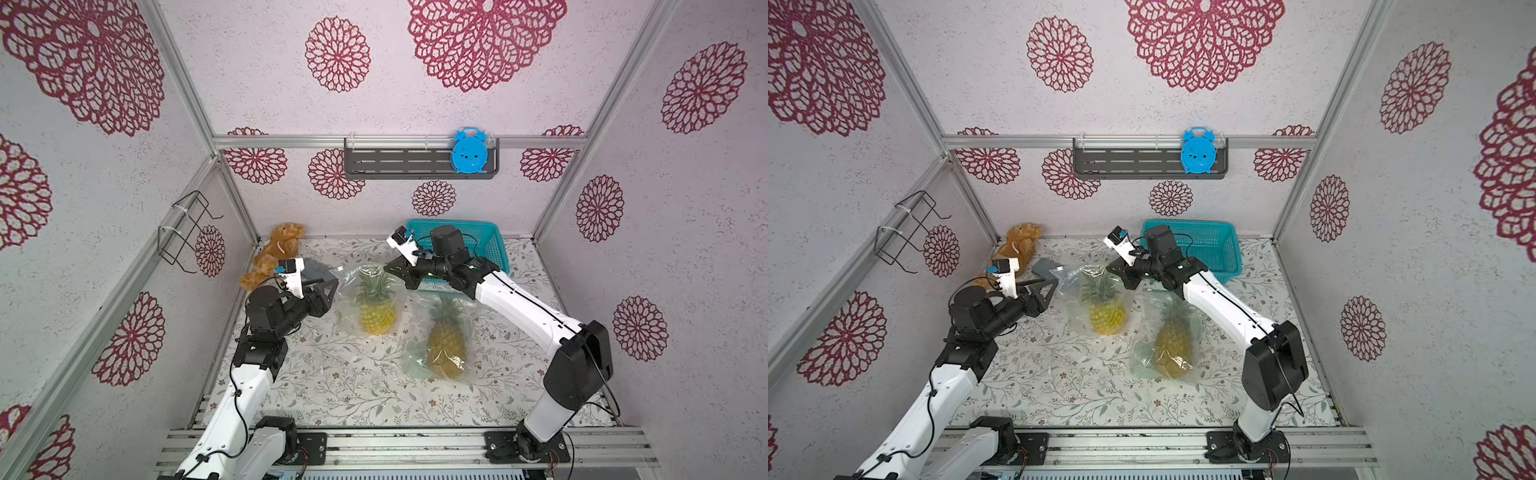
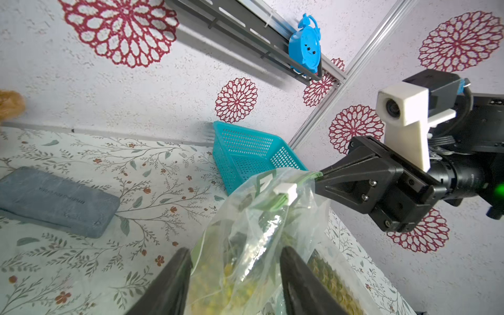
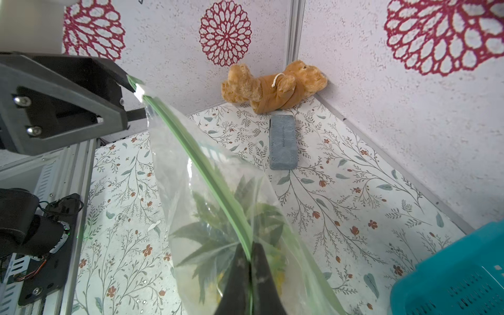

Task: Open the zip-top bag and take out the pineapple
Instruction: Pick up the zipper food storage bag at the center of the board, then unzip the zipper on the zipper food storage bag.

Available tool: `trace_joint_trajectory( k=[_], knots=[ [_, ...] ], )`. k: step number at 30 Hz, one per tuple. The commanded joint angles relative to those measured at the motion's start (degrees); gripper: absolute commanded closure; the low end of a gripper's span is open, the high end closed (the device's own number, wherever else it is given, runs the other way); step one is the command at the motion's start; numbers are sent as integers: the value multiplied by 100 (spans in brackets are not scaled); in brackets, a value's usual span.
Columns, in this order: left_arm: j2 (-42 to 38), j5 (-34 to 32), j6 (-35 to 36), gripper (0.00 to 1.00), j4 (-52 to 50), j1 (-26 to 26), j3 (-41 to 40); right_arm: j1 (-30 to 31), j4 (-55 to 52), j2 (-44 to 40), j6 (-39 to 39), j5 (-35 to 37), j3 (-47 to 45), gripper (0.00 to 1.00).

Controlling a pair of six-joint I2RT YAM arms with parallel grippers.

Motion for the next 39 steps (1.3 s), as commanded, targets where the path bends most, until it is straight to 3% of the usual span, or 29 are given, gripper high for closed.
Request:
trace_joint_trajectory(
  k=[1, 10, 17, 23, 26, 27, 33, 39],
  knots=[
    [160, 179, 269, 44, 506, 40, 31, 27, 208, -14, 141, -238, 222, 100],
    [609, 497, 576, 57, 746, 58, 265, 20, 155, -14, 150, -339, 274, 100],
    [777, 627, 663, 61, 952, 58, 316, 26, 128, 4, 149, -402, 308, 100],
    [943, 735, 722, 82, 967, 58, 454, 27, 93, 4, 150, -453, 352, 100],
    [956, 880, 706, 100, 929, 58, 502, 22, 68, 0, 141, -448, 376, 100],
    [951, 910, 706, 100, 889, 58, 524, 25, 84, -11, 127, -444, 380, 100],
    [894, 1214, 787, 100, 348, 51, 763, 77, 78, -101, -256, -429, 516, 68],
    [995, 1507, 803, 100, 51, 29, 962, 165, -198, 144, -847, -725, 1031, 57]
  ],
)
